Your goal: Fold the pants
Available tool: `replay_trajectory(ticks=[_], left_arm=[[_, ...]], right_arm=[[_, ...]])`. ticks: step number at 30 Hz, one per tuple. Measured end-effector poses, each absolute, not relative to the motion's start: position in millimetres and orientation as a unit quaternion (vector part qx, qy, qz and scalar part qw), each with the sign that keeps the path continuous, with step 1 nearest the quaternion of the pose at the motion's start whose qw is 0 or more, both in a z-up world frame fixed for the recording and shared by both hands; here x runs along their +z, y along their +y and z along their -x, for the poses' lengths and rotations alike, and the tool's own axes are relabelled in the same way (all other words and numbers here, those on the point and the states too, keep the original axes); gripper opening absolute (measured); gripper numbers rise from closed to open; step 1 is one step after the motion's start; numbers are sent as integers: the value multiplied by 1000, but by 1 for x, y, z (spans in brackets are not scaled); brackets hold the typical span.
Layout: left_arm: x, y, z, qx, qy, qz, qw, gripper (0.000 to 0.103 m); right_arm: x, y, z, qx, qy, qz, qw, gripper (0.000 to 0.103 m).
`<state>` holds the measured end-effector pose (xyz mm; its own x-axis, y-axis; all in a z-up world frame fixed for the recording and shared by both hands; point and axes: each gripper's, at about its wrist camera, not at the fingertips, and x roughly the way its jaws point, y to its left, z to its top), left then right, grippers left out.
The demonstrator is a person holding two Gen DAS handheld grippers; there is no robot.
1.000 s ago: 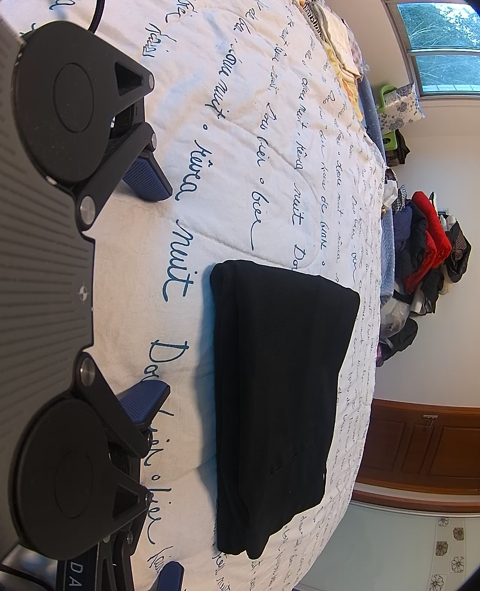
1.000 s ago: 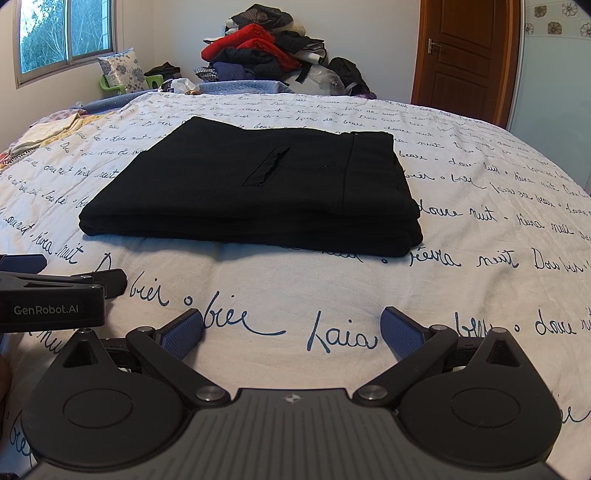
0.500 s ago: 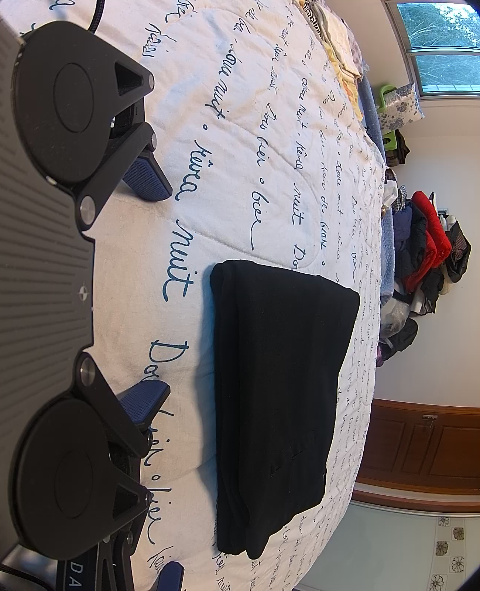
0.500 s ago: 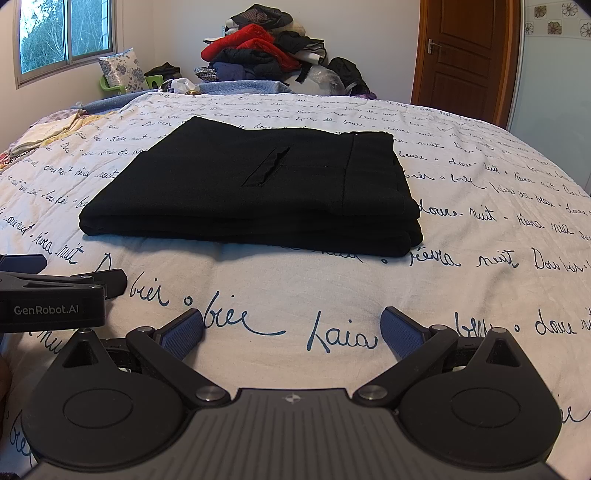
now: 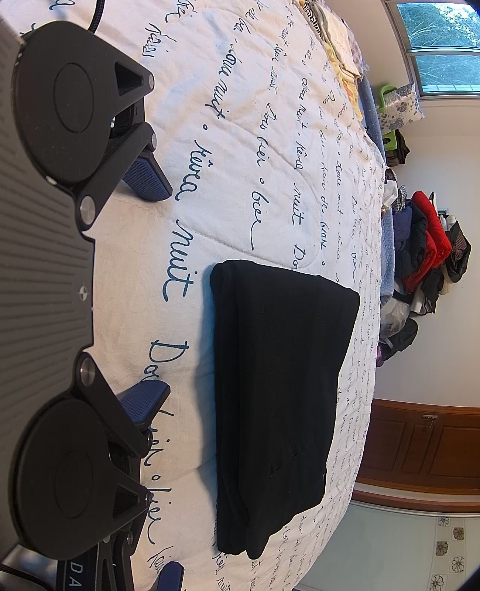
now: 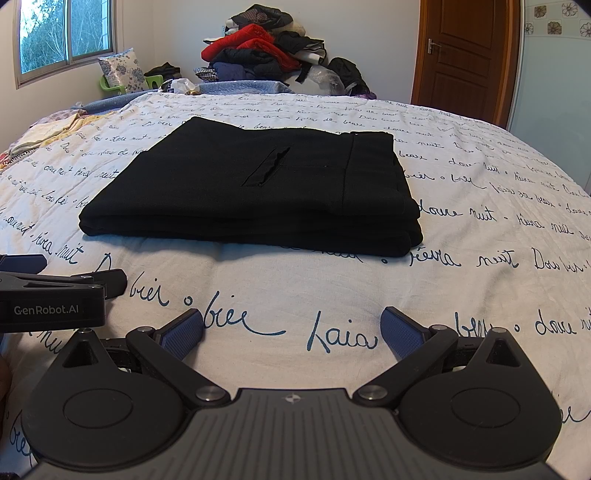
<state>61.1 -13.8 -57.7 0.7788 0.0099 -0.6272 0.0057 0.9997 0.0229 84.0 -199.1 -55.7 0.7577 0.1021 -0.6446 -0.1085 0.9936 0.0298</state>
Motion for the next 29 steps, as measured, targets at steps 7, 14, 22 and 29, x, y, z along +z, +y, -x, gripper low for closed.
replay_trajectory(ticks=[7,14,22,29], left_arm=[[-58,-14,-61,1,333,-12,943,103],[-58,-14,-61,1,333,-12,943,103],[-58,-14,-61,1,332,-12,943,103],[-51,-6,-58,-4,328,6,945,103]], right_arm=[[-56,-199,-84,56,343,5,937,103],[-56,-199,-84,56,343,5,937,103],[-56,-199,-84,56,344,5,937,103],[-55,-199,-83,58,346,5,937,103]])
